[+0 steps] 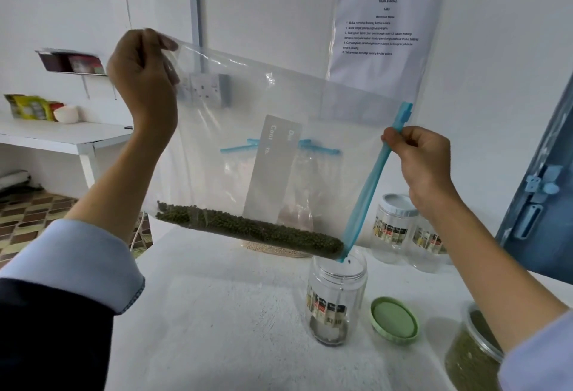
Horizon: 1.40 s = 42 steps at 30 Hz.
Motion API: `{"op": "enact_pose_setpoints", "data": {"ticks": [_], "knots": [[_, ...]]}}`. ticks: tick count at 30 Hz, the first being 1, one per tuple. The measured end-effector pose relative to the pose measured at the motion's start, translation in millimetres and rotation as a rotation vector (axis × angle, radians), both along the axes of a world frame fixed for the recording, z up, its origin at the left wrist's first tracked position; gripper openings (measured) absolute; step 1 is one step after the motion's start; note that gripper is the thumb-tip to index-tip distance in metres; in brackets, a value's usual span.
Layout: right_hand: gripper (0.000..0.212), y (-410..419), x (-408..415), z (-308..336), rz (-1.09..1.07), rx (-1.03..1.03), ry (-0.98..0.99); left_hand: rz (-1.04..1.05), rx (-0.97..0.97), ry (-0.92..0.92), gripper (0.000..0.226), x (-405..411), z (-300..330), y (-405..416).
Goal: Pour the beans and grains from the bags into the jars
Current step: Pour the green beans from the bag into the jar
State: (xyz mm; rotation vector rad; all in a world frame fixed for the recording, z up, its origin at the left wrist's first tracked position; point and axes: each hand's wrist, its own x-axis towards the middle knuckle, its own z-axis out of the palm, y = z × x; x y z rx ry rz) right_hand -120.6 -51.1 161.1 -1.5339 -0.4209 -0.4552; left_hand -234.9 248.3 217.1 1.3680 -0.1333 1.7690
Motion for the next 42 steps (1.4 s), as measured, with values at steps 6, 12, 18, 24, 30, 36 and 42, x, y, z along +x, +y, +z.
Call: {"op": "enact_pose_setpoints", "data": {"ticks": [6,12,18,24,30,36,42], "knots": [[0.01,2.0,2.8,-0.6,0.009,-0.044,-0.01,-0.017,-0.011,0.003,0.032,2.5,-0.7,2.3],[0.015,2.7,4.2,-2.5,0.02,-0.055,-0.016,-0.032,-0.003,0.004,0.032,5.0,-1.1,5.2],[0.017,3.9,5.8,-4.5,0.045,-0.055,-0.009,-0.01,-0.002,0.023,0.033,6.6,-3.8,8.4],[0.016,4.4,5.2,-4.4,0.033,-0.026,-0.013,-0.014,-0.006,0.022,0.034,10.0,-3.9,8.5],[0.013,3.7,3.2,-3.0,0.035,0.008,-0.002,-0.027,-0.004,0.015,0.033,14.3,-2.1,7.5],[0.019,2.3,2.8,-5.6,0.016,0.056,-0.032,-0.034,0.014,0.01,0.033,15.8,-1.8,5.1],[0.018,-0.5,0.7,-8.2,0.053,0.011,-0.052,-0.034,0.005,0.0,0.032,17.4,-1.6,7.1]]}}
